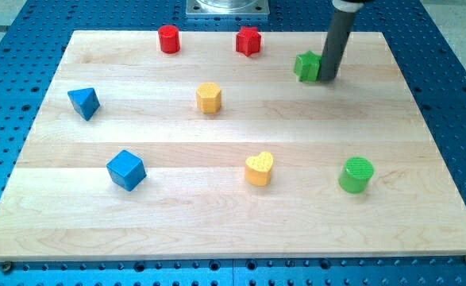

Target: Place the green star parallel to the red star

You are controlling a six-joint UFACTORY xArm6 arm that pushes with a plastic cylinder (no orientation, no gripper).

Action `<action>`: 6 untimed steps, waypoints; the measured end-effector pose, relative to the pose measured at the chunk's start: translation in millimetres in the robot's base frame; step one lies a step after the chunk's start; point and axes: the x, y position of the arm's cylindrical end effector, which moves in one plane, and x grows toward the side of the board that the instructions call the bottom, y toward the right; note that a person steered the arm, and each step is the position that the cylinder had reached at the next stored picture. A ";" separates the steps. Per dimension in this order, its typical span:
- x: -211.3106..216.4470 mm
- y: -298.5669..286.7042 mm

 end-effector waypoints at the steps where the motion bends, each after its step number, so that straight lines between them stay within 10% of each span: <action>1: 43.2 -12.7; 6: -40.4 -21.4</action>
